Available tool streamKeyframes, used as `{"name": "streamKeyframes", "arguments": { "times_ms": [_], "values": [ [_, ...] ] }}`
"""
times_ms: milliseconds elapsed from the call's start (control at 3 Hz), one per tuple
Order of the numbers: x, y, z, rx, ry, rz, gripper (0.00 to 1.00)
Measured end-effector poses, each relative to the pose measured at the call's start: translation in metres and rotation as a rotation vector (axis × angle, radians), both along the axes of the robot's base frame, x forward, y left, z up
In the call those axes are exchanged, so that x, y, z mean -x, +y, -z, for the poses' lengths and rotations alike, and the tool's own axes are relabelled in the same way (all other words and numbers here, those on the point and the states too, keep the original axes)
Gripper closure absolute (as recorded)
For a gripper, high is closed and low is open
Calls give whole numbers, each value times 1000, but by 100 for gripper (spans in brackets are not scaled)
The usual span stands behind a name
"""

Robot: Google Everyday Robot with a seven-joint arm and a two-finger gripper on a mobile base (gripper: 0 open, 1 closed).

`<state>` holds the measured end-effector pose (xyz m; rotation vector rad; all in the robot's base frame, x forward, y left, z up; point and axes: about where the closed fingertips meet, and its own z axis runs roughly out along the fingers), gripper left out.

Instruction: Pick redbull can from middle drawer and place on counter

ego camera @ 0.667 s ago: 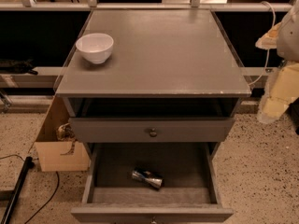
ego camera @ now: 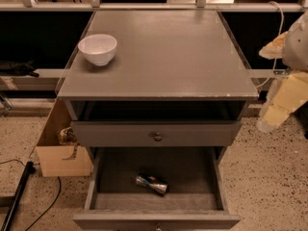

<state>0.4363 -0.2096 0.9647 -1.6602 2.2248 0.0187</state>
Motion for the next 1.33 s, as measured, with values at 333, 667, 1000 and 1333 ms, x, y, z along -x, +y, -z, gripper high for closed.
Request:
{"name": "streamKeyframes", "arguments": {
  "times_ms": [333, 667, 1000, 1333],
  "values": [
    [6, 19, 44, -193, 54, 30, 0],
    [15, 43, 107, -332, 136, 36, 0],
    [14, 60, 170, -388, 222, 49, 0],
    [7, 74, 230, -395, 300, 58, 0]
  ]
}}
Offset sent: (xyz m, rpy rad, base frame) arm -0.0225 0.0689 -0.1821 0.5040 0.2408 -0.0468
